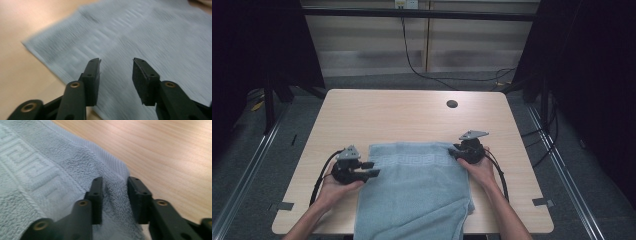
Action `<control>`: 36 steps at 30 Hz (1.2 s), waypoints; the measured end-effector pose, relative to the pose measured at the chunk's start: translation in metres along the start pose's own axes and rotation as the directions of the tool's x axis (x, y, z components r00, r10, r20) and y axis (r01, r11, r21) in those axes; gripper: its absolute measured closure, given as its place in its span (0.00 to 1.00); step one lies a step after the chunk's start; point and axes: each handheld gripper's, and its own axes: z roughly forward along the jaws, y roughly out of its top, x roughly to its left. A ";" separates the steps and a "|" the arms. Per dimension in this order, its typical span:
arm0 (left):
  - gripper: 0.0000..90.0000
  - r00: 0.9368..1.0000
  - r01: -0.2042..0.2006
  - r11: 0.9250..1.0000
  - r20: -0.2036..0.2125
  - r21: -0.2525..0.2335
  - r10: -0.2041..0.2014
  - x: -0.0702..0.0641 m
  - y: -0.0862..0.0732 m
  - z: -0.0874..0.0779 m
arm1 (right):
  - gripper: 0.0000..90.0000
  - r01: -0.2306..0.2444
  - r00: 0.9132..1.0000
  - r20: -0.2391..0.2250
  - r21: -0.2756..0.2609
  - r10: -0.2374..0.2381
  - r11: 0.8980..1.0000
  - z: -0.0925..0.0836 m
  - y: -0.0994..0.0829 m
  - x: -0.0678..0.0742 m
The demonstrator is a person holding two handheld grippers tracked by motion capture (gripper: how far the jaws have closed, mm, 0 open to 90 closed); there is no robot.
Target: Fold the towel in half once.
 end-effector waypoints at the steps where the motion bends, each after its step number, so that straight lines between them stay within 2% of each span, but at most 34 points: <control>1: 0.61 1.000 0.005 1.000 -0.022 -0.011 -0.005 0.008 0.005 0.004 | 0.82 0.003 1.000 -0.010 0.002 -0.003 1.000 -0.001 0.000 0.000; 2: 0.61 0.999 0.025 1.000 -0.033 -0.018 -0.025 0.015 0.010 0.009 | 0.84 0.002 1.000 -0.010 0.005 -0.002 1.000 -0.001 0.000 0.001; 3: 0.62 0.999 0.047 0.999 -0.020 -0.014 -0.047 0.023 0.013 0.015 | 0.88 -0.007 1.000 -0.013 0.009 0.007 1.000 -0.002 -0.001 0.002; 5: 0.62 0.995 0.081 0.995 -0.060 -0.060 -0.085 0.034 0.014 0.021 | 0.90 -0.005 1.000 -0.019 0.004 0.005 1.000 -0.003 -0.002 0.002; 6: 0.62 0.993 0.092 0.995 -0.065 -0.043 -0.095 0.038 0.014 0.025 | 0.91 -0.017 1.000 -0.021 -0.002 0.017 1.000 -0.003 -0.003 0.003; 9: 0.59 0.990 0.109 0.994 -0.084 -0.034 -0.111 0.044 0.011 0.030 | 0.92 -0.018 0.999 -0.028 -0.003 0.018 1.000 -0.005 -0.004 0.003; 11: 0.54 0.990 0.095 0.995 -0.109 0.001 -0.094 0.044 0.009 0.036 | 0.92 -0.018 0.999 -0.030 -0.002 0.018 1.000 -0.005 -0.004 0.004; 13: 0.55 0.990 0.076 0.997 -0.115 -0.003 -0.076 0.045 0.006 0.037 | 0.92 -0.025 0.999 -0.032 -0.005 0.025 1.000 -0.006 -0.005 0.005; 14: 0.56 0.992 0.052 0.999 -0.118 0.010 -0.050 0.045 0.007 0.037 | 0.91 -0.024 0.999 -0.033 -0.005 0.024 1.000 -0.006 -0.006 0.005; 17: 0.57 0.991 0.050 0.999 -0.123 -0.003 -0.050 0.045 0.007 0.039 | 0.91 -0.020 0.999 -0.034 -0.007 0.020 1.000 -0.007 -0.007 0.007; 19: 0.56 0.988 0.002 1.000 -0.156 0.013 0.000 0.042 0.008 0.041 | 0.91 -0.025 0.999 -0.041 -0.009 0.025 1.000 -0.007 -0.007 0.007; 20: 0.55 0.988 0.002 1.000 -0.153 0.013 0.000 0.042 0.008 0.041 | 0.91 -0.027 0.999 -0.043 -0.011 0.027 1.000 -0.007 -0.007 0.007; 22: 0.54 0.985 0.019 1.000 -0.170 0.006 -0.018 0.042 0.008 0.041 | 0.91 -0.029 0.999 -0.045 -0.012 0.028 1.000 -0.007 -0.007 0.007; 23: 0.51 0.986 0.033 0.999 -0.165 0.001 -0.032 0.044 0.008 0.041 | 0.90 -0.029 0.999 -0.046 -0.013 0.028 1.000 -0.007 -0.007 0.007; 25: 0.50 0.986 0.056 0.998 -0.158 -0.007 -0.056 0.047 0.007 0.039 | 0.83 -0.020 0.999 -0.047 -0.010 0.019 1.000 -0.008 -0.007 0.007; 26: 0.50 0.985 0.051 0.999 -0.164 -0.001 -0.050 0.047 0.008 0.040 | 0.78 -0.019 0.999 -0.043 -0.007 0.018 1.000 -0.009 -0.007 0.006; 27: 0.51 0.987 0.055 0.998 -0.151 0.000 -0.054 0.047 0.008 0.041 | 0.75 -0.028 0.999 -0.036 -0.010 0.027 1.000 -0.009 -0.006 0.005; 28: 0.54 0.985 0.039 0.999 -0.167 0.014 -0.036 0.047 0.008 0.041 | 0.74 -0.040 0.998 -0.038 -0.015 0.039 0.999 -0.011 -0.007 0.002; 32: 0.56 0.985 0.013 1.000 -0.174 0.021 -0.010 0.045 0.009 0.043 | 0.66 -0.065 0.998 -0.010 -0.035 0.065 0.997 -0.016 -0.007 -0.008; 34: 0.59 0.987 -0.011 1.000 -0.159 0.024 0.014 0.046 0.009 0.043 | 0.62 -0.078 0.997 0.006 -0.036 0.078 0.996 -0.016 -0.006 -0.010; 36: 0.67 0.990 -0.013 1.000 -0.143 0.021 0.016 0.047 0.010 0.043 | 0.59 -0.068 0.997 0.026 -0.018 0.069 0.998 -0.013 -0.007 -0.010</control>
